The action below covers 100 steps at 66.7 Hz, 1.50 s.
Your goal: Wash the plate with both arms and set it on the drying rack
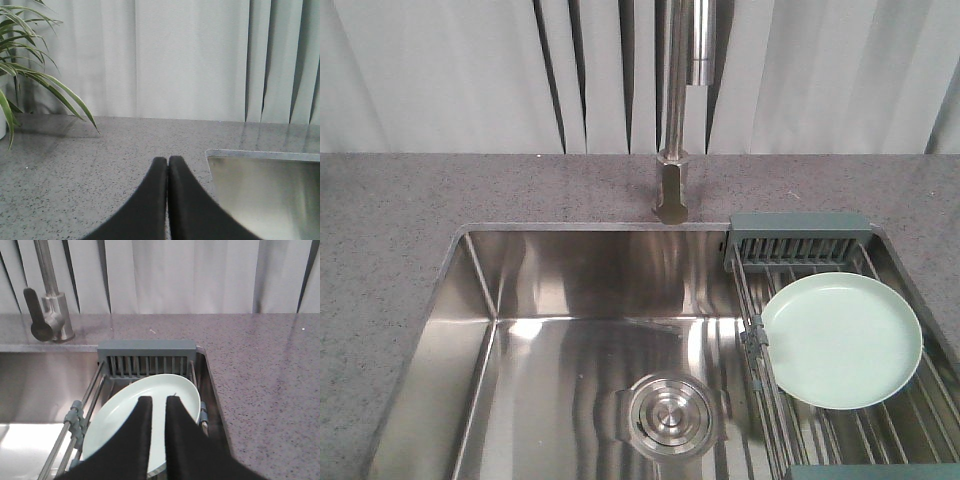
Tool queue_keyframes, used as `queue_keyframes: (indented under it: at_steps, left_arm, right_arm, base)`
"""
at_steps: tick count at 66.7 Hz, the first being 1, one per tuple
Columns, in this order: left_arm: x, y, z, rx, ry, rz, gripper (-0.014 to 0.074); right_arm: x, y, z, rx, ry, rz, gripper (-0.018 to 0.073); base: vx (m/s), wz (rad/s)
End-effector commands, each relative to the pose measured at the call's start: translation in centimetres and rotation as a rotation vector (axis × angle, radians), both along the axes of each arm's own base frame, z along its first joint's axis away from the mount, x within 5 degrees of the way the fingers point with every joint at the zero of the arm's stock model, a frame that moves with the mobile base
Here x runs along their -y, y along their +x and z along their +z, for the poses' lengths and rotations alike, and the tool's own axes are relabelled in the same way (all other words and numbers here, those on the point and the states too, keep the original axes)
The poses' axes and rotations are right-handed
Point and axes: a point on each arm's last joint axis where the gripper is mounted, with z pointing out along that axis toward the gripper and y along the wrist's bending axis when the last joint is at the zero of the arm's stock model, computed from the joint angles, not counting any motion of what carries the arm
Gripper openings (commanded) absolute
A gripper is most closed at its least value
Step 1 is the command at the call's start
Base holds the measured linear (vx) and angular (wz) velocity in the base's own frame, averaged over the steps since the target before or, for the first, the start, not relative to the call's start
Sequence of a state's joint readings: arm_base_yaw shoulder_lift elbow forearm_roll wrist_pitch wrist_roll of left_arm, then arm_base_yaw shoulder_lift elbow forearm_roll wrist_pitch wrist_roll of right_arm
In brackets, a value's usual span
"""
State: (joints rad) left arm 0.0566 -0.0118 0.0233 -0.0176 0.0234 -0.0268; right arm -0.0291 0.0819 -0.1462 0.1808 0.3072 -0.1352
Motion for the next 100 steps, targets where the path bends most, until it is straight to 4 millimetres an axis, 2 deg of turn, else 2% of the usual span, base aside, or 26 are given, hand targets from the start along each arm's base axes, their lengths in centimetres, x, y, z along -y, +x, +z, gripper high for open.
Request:
queue_keyframes:
  at_steps: [1, 9, 26, 60, 70, 100]
  left_arm:
    - [0.0, -0.4, 1.7, 0.12, -0.002, -0.003, -0.0007]
    - [0.0, -0.4, 1.7, 0.12, -0.002, -0.003, -0.0007]
    - [0.0, -0.4, 1.7, 0.12, -0.002, -0.003, -0.0007]
    - [0.0, -0.4, 1.7, 0.12, -0.002, -0.003, -0.0007]
    - [0.0, -0.4, 1.7, 0.12, -0.002, -0.003, -0.0007]
    - [0.0, -0.4, 1.7, 0.12, -0.002, -0.003, -0.0007]
  right_arm:
    - [0.2, -0.3, 0.3, 0.147, 0.045, -0.032, -0.0014]
    - [0.3, -0.4, -1.0, 0.197, -0.006, -0.045, -0.0008]
    - [0.4, 0.0, -2.5, 0.245, -0.049, -0.03, -0.0008]
    - [0.4, 0.0, -2.6, 0.234, -0.127, -0.026, -0.0008]
    - [0.3, 0.0, -2.6, 0.234, -0.082, -0.026, -0.0008]
    - [0.4, 0.0, -2.6, 0.234, -0.115, -0.025, -0.0008]
  base:
    - [0.0, 0.0]
    - [0.0, 0.0]
    - [0.0, 0.0]
    - [0.0, 0.0]
    - [0.0, 0.0]
    - [0.0, 0.0]
